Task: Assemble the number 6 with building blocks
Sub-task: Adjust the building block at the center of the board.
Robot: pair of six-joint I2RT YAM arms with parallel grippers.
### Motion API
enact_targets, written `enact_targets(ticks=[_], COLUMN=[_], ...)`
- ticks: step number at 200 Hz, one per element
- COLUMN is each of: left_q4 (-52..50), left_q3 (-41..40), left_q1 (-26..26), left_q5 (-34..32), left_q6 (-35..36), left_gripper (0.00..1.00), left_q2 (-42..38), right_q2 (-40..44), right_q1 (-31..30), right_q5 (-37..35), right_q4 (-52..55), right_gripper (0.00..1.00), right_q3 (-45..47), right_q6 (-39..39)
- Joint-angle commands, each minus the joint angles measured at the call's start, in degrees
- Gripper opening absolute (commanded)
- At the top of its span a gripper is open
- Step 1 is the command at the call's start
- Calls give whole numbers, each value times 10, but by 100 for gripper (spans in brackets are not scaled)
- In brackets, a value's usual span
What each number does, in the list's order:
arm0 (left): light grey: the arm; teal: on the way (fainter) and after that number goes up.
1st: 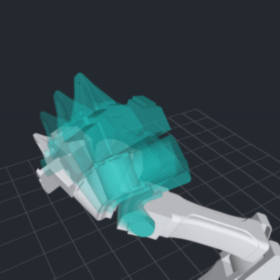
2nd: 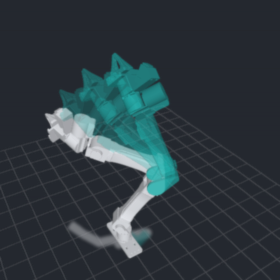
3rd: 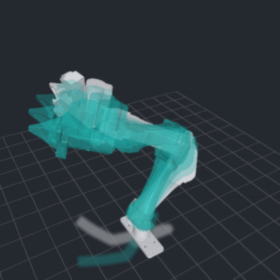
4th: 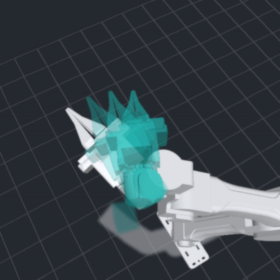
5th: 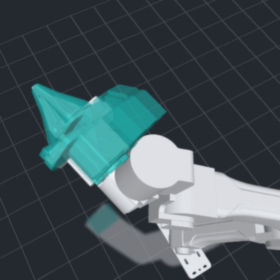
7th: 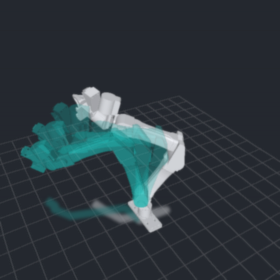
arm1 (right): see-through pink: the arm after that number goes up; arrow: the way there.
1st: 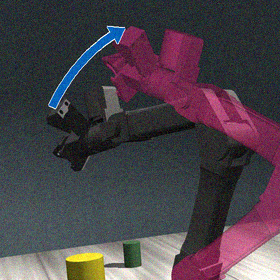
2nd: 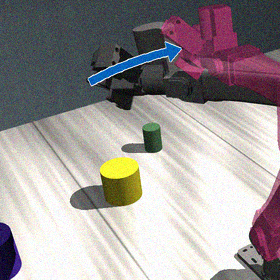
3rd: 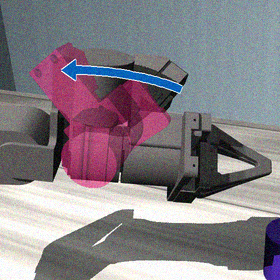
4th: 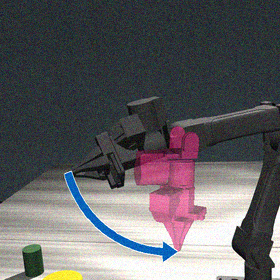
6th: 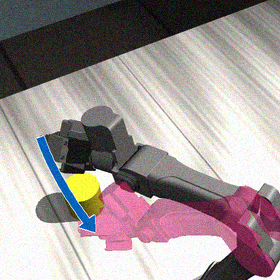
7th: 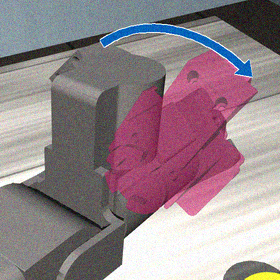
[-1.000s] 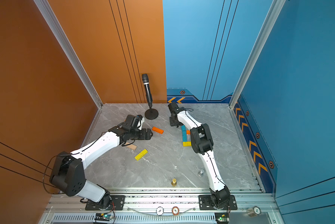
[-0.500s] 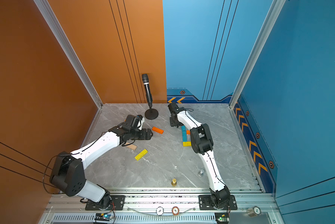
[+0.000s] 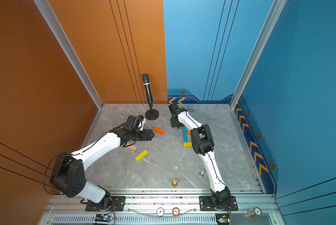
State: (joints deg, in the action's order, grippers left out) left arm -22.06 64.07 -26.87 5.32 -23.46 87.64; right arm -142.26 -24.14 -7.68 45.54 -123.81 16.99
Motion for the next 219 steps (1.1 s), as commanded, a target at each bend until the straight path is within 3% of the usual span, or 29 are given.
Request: enact_targets(ticks=[1, 49, 138, 179, 219], left_q4=[2, 2, 2, 2, 0], left_q3=[1, 8, 11, 15, 12], left_q1=[-2, -6, -16, -26, -31], left_q5=[-1, -2, -3, -1, -4], left_q6=[-1, 3, 12, 13, 13], left_gripper=[93, 93, 93, 93, 93], left_q2=[1, 8, 18, 29, 28], right_q2=[34, 108, 336, 339, 330], right_q1=[8, 37, 121, 162, 160], right_q5=[15, 70, 85, 108, 113], right_q4=[16, -9, -90, -99, -90], right_gripper=[55, 55, 55, 55, 55], right_q3=[9, 48, 374, 415, 420], right_q6=[4, 32, 49, 52, 45])
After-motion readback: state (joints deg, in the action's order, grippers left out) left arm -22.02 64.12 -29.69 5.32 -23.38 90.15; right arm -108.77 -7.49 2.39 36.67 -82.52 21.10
